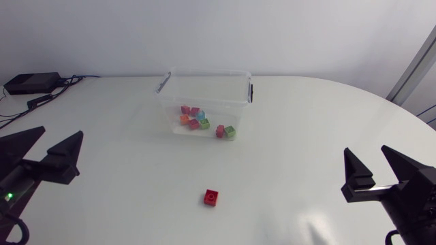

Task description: Place the duplo bricks in the container

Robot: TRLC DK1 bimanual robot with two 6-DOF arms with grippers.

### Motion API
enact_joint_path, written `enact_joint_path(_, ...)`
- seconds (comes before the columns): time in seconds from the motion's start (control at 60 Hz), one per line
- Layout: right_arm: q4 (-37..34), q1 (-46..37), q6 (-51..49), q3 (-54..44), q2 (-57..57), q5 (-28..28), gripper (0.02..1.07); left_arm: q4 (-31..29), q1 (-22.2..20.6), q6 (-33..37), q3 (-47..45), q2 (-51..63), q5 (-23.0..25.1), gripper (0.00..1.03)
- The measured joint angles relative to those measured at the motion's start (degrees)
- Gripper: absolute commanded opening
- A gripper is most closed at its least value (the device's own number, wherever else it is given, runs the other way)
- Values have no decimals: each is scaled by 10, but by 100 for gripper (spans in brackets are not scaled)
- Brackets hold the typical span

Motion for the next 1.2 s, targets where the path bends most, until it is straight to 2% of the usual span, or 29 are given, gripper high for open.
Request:
enact_joint_path(0.2,0,0,0,0,0,0,102,-125,-18,0,87,116,15,99)
enact_joint_path(0.333,0,0,0,0,0,0,102,-139,-42,9,90,131,15,99)
enact_joint_path(0.433,0,0,0,0,0,0,102,-144,-52,72,90,156,17,99)
enact_joint_path(0.533,0,0,0,0,0,0,102,-146,-89,147,85,166,23,99)
enact_joint_path(0.767,0,0,0,0,0,0,102,-75,-161,226,21,166,33,99)
enact_joint_path(0.9,0,0,0,0,0,0,102,-4,-183,253,-19,172,37,99)
enact_joint_path(1.117,0,0,0,0,0,0,102,37,-215,266,-22,297,63,99)
enact_joint_path(1.2,0,0,0,0,0,0,102,70,-223,273,-21,351,73,99)
